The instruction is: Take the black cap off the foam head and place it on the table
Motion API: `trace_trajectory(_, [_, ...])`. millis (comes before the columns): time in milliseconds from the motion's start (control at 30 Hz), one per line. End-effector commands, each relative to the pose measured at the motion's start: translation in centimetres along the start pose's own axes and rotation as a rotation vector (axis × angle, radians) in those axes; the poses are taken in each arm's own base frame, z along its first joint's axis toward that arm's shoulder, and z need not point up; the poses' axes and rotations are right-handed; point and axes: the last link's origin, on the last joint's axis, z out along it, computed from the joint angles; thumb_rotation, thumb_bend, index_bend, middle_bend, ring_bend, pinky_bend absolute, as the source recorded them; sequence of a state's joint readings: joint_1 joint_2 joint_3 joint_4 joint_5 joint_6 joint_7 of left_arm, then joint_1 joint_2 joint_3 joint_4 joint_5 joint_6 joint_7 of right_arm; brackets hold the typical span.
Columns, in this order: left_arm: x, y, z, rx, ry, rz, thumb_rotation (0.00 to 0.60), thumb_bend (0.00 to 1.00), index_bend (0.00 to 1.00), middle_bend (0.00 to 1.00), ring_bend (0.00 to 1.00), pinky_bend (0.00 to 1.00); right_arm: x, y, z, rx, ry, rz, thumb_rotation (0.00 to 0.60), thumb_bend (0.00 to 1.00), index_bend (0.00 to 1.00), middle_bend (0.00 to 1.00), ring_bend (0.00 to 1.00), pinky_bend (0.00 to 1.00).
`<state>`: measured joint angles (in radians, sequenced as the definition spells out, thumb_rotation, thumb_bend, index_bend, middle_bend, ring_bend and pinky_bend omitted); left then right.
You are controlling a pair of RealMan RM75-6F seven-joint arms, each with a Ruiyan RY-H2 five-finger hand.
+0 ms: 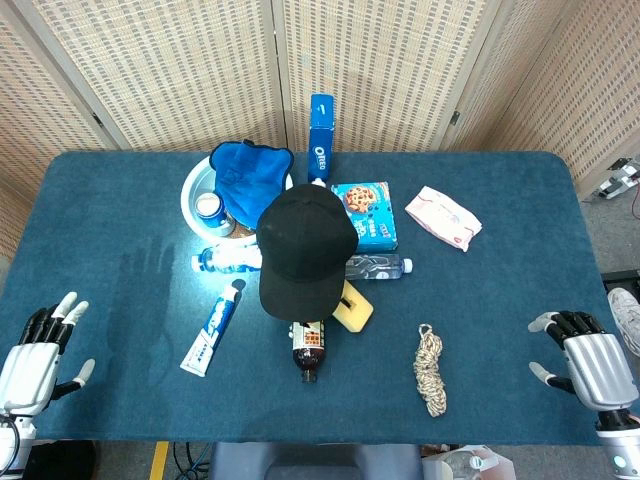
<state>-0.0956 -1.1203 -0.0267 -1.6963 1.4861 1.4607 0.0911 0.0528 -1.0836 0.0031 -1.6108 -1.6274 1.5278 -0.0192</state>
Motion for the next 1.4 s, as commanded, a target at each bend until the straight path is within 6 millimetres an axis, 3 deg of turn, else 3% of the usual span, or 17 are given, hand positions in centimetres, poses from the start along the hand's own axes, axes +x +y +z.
trace_trajectory(33, [0.0,0.0,0.0,-0.002,0.0,0.001,0.6,0.29,0.0,0.0,0.0,0.0,0.0,0.0,0.0,0.001,0.0,0.0,0.6,0.0,0.43,0.36,0.28,0.31])
trace_trajectory(333, [0.0,0.0,-0.1,-0.001,0.0,0.0,0.6,0.29,0.0,0.0,0.0,0.0,0.0,-0.5,0.3,0.034,0.001,-0.003,0.6,0.0,0.43,0.36,0.28,0.31])
trace_trajectory(533, [0.2,0.2,-0.1,-0.007,0.002,0.003,0.6,0.29,0.0,0.0,0.0,0.0,0.2,-1.8,1.4,0.115,0.006,-0.016,0.6,0.0,0.43,0.36,0.28,0.31])
trace_trajectory(967, [0.1,0.8,-0.1,-0.02,0.0,0.005,0.6,0.29,0.0,0.0,0.0,0.0,0.1,-8.9,7.0,0.432,0.063,-0.029,0.6,0.0,0.43,0.36,0.28,0.3])
trace_trajectory(1400, [0.1,1.1,-0.5,-0.02,-0.004,0.01,0.6,0.29,0.0,0.0,0.0,0.0,-1.2,-16.4,11.5,0.616,0.135,-0.011,0.6,0.0,0.43,0.33,0.22,0.18])
